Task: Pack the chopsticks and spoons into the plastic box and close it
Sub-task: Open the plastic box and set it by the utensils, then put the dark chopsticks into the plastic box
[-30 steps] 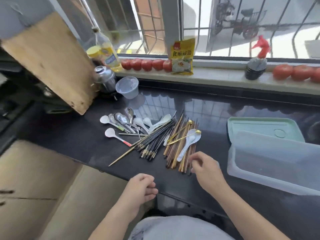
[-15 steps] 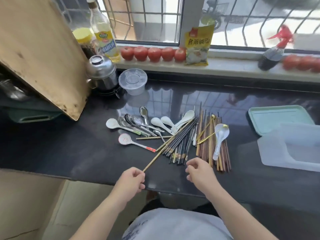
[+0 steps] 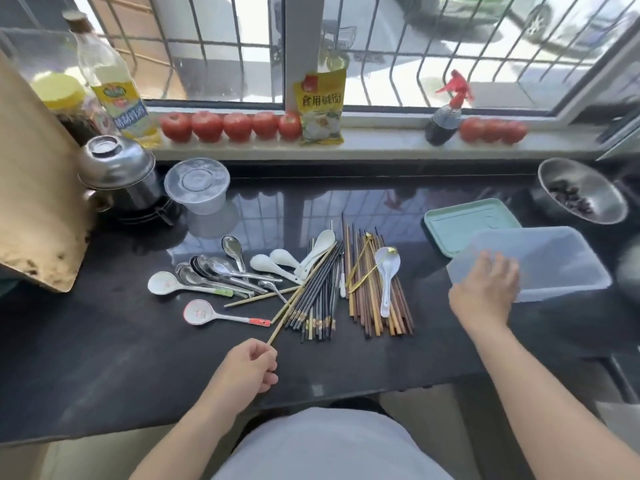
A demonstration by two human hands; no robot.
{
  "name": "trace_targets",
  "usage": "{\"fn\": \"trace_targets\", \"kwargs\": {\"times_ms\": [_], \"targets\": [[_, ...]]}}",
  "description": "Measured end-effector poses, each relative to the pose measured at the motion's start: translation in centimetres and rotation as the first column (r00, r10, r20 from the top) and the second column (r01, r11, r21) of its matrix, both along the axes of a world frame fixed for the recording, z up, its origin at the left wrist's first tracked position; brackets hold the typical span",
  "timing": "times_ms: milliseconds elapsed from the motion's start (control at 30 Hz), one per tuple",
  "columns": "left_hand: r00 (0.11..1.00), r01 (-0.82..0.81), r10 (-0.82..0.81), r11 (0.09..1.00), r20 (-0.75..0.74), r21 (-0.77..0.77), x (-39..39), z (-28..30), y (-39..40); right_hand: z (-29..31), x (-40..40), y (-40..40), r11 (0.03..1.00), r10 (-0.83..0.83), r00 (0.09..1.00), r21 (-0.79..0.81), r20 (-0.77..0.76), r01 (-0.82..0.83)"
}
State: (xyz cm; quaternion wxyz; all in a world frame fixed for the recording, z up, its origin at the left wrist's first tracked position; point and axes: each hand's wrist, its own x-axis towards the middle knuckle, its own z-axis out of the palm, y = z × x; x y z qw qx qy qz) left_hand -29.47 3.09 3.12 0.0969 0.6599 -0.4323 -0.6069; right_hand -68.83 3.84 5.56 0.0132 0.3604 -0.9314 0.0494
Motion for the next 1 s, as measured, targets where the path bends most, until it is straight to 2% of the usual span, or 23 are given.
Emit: {"fn": "trace_targets", "kwargs": {"times_ms": [67, 100, 167, 267, 333, 500, 567, 600, 667, 767, 900, 1000], "targets": [[0.998, 0.053, -0.053, 0.999, 0.021, -0.008, -1.0, 0.2, -0.4, -0.5, -4.1, 0.8, 0.979, -0.024, 1.0, 0.201, -0.004, 0.025], [0.996, 0.084, -0.084, 0.996, 0.029, -0.013, -1.7, 0.3, -0.6, -0.6, -5.3, 1.1, 0.967, 0.015, 1.0, 0.253, -0.008, -0.012], [0.987, 0.158, -0.158, 0.987, 0.034, -0.011, -3.4, 0.6, -0.6, -0.4, -6.2, 1.4, 0.961, 0.122, 0.992, 0.25, -0.019, -0.114], [0.969, 0.246, -0.246, 0.969, 0.011, 0.005, -5.8, 0.9, -0.5, 1.0, -5.2, 2.5, 0.964, 0.182, 0.981, 0.211, -0.073, -0.163], [0.97, 0.242, -0.242, 0.97, -0.014, 0.013, -7.0, 1.0, -0.6, 1.9, -2.8, 4.2, 0.954, 0.237, 0.965, 0.215, -0.112, -0.209], [0.971, 0.204, -0.191, 0.976, -0.145, 0.077, -8.9, 1.2, -0.9, 3.2, 4.2, 8.8, 0.917, 0.262, 0.964, 0.324, -0.051, -0.232], [0.962, 0.227, -0.209, 0.97, -0.173, 0.087, -9.4, 1.5, -0.8, 3.7, 6.0, 10.2, 0.894, 0.277, 0.961, 0.365, 0.003, -0.259], [0.96, 0.234, -0.215, 0.968, -0.181, 0.091, -9.5, 1.6, -0.7, 3.5, 6.8, 10.7, 0.845, 0.344, 0.938, 0.422, 0.041, -0.328], [0.958, 0.242, -0.223, 0.966, -0.181, 0.09, -9.5, 1.7, -0.8, 3.2, 8.2, 11.3, 0.752, 0.409, 0.886, 0.469, 0.219, -0.463], [0.956, 0.259, -0.239, 0.961, -0.172, 0.103, -8.7, 1.8, -0.7, 4.1, 10.5, 10.2, 0.777, 0.354, 0.798, 0.321, 0.487, -0.541], [0.963, 0.209, -0.181, 0.969, -0.2, 0.132, -6.8, 2.1, -0.9, 4.1, 15.2, 8.3, 0.647, 0.461, 0.636, 0.256, 0.619, -0.719], [0.969, 0.194, -0.171, 0.973, -0.176, 0.126, -4.7, 2.3, -1.2, 3.5, 19.6, 6.9, 0.601, 0.481, 0.513, 0.159, 0.711, -0.783]]}}
